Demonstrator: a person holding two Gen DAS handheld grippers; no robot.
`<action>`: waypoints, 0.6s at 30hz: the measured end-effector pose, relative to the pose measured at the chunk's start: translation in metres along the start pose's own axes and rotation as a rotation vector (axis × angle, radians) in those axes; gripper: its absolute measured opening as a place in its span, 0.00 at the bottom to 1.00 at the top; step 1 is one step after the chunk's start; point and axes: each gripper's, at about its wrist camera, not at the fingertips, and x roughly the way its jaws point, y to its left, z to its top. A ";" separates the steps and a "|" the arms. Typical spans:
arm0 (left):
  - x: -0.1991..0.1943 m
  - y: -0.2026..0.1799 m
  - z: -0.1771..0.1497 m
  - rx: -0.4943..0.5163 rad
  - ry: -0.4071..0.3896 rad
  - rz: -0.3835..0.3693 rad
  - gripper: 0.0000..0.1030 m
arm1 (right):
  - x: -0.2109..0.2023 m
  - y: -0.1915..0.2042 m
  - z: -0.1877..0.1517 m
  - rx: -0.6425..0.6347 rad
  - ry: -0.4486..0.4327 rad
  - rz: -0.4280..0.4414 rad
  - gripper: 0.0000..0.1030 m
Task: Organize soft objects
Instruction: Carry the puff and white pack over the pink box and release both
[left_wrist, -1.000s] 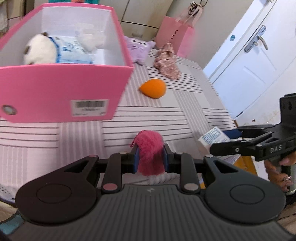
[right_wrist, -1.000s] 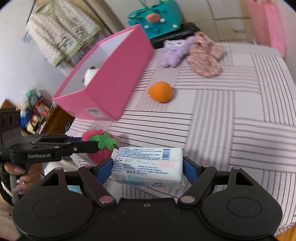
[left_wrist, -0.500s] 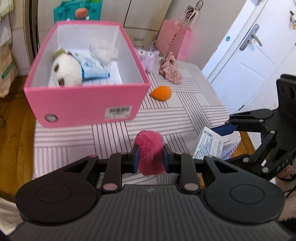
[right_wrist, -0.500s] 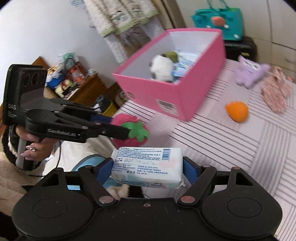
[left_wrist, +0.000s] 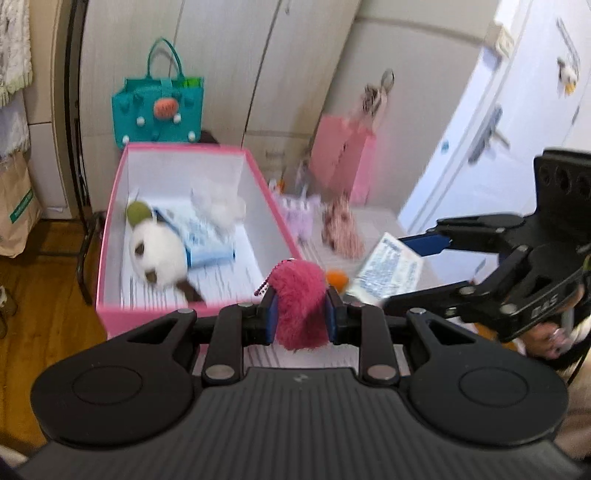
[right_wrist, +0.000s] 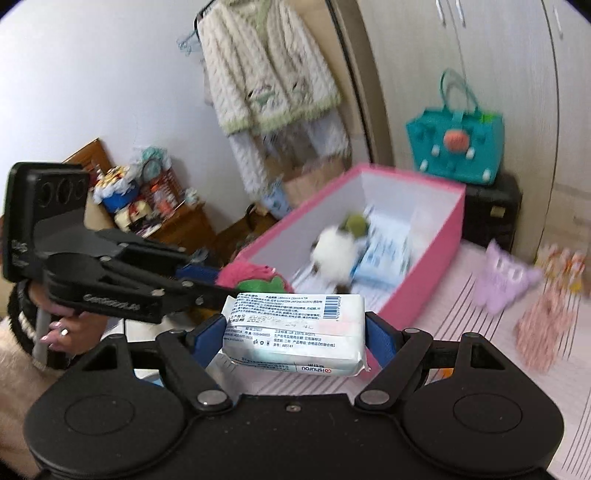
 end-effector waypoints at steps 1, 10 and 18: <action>0.003 0.003 0.003 -0.005 -0.019 0.010 0.23 | 0.005 -0.003 0.006 -0.005 -0.014 -0.010 0.81; 0.060 0.047 0.031 -0.084 -0.018 0.053 0.23 | 0.054 -0.026 0.045 -0.098 -0.037 -0.144 0.81; 0.100 0.087 0.027 -0.170 0.058 0.064 0.24 | 0.115 -0.047 0.060 -0.282 0.079 -0.173 0.81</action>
